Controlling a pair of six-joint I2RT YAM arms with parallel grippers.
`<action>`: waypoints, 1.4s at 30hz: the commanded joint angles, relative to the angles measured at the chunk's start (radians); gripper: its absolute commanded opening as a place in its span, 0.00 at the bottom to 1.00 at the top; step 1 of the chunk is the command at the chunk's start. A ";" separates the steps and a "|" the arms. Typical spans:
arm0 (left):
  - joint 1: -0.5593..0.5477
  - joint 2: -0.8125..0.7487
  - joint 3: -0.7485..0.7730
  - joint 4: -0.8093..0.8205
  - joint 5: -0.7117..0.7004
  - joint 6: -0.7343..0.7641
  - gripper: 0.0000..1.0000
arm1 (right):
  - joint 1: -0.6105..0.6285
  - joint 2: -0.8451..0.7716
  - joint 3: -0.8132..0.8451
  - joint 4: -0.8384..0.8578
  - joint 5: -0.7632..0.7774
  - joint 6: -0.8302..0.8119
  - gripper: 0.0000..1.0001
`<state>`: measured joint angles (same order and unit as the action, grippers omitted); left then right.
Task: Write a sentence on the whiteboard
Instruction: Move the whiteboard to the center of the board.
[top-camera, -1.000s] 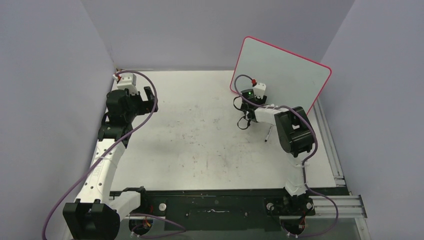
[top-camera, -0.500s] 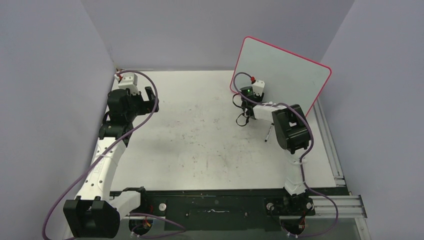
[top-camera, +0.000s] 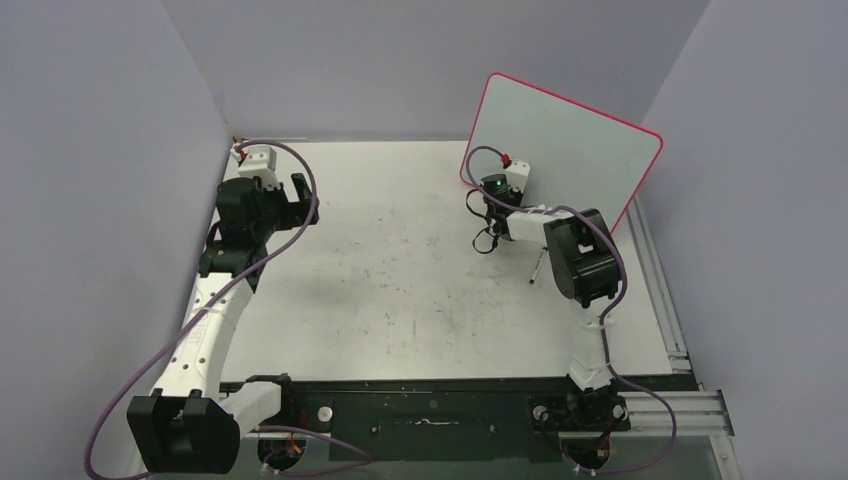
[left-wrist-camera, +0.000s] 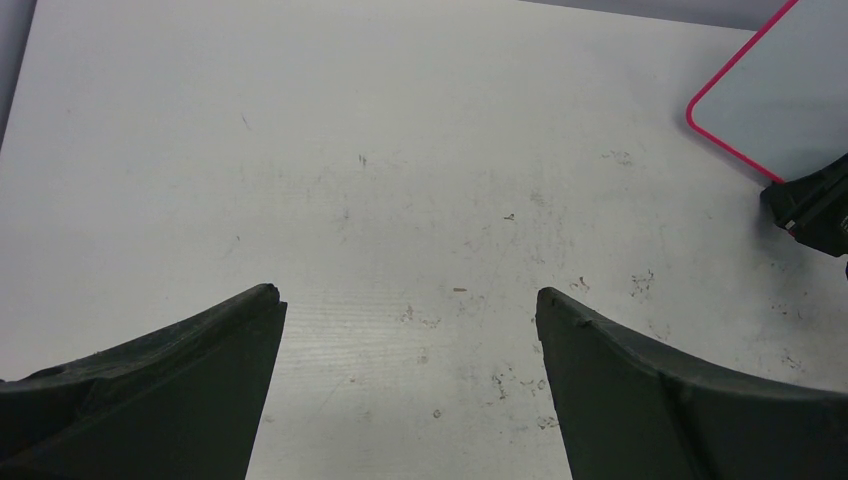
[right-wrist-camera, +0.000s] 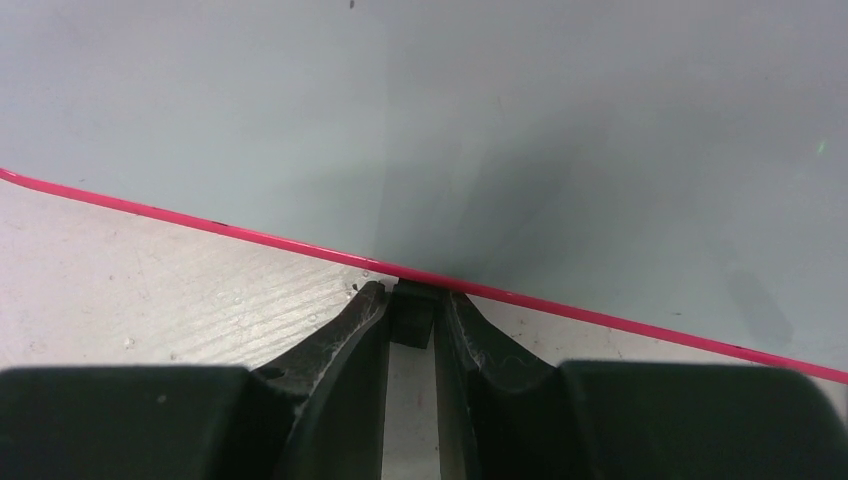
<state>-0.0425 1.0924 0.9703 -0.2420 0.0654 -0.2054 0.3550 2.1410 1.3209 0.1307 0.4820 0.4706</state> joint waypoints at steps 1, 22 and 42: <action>-0.003 0.001 0.008 0.045 0.017 -0.006 0.96 | 0.024 -0.038 -0.040 0.095 -0.056 -0.059 0.05; -0.003 0.005 0.006 0.047 0.027 -0.008 0.96 | 0.252 -0.161 -0.251 0.191 -0.087 -0.167 0.05; -0.011 -0.019 0.005 0.046 0.019 -0.005 0.96 | 0.617 -0.328 -0.478 0.170 -0.021 -0.124 0.05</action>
<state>-0.0471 1.0977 0.9703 -0.2420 0.0803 -0.2058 0.9089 1.8641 0.8665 0.3275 0.4564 0.3332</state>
